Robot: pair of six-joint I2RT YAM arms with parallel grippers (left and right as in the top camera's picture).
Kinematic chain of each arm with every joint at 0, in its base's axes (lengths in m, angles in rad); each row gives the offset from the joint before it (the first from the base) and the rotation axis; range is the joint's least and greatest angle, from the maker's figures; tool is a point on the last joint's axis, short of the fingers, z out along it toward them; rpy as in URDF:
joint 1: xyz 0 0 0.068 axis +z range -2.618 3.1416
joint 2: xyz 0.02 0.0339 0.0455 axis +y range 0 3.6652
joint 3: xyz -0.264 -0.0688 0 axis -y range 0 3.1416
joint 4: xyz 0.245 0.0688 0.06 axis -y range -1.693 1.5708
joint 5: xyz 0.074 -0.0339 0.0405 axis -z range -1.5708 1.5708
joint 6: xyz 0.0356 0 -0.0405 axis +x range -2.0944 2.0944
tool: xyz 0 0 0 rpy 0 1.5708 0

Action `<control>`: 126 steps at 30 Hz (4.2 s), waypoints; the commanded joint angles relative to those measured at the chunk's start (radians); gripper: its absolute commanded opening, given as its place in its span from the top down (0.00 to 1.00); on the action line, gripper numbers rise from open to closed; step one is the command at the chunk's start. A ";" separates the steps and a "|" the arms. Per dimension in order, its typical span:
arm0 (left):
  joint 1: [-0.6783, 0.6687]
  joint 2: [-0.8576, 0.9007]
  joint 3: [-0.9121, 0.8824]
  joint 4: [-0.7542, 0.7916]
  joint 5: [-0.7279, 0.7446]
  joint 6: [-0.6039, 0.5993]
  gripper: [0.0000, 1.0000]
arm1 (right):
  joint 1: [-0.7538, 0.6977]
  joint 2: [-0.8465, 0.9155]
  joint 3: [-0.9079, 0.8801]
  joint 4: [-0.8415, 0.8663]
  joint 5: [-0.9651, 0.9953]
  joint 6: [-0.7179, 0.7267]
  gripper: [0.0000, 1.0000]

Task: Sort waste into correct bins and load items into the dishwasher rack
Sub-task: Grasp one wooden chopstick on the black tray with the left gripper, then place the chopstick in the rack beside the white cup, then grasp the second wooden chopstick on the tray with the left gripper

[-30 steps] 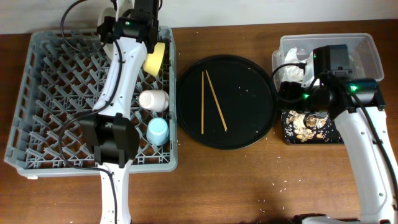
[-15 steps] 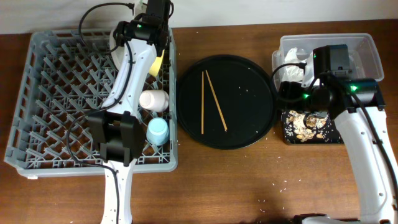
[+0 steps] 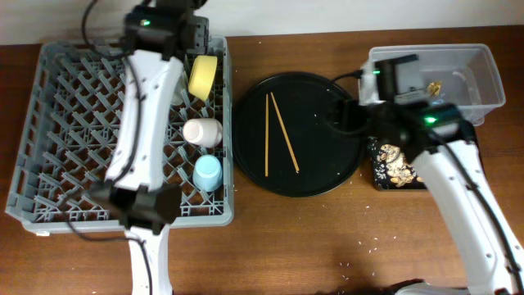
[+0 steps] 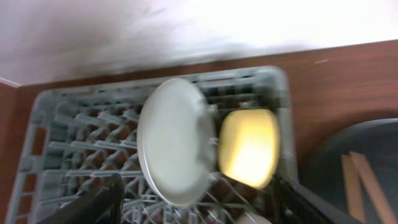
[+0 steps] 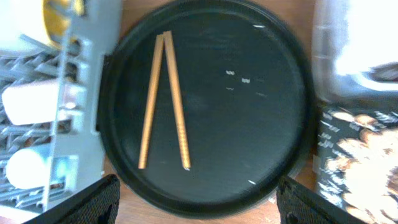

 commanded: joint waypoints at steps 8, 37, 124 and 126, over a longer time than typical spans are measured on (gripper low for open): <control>0.086 -0.171 0.021 -0.114 0.360 -0.069 0.06 | 0.171 0.319 0.010 0.135 0.006 0.003 0.25; -0.309 -0.148 -0.916 0.476 0.213 -0.419 0.54 | -0.265 0.174 0.222 -0.300 0.005 0.018 0.23; 0.130 -0.234 -0.847 0.032 0.112 -0.012 0.48 | -0.235 0.176 0.171 -0.345 0.005 0.000 0.21; 0.127 -0.234 -0.808 0.027 0.186 -0.013 0.48 | -0.234 0.176 0.171 -0.343 0.005 0.000 0.21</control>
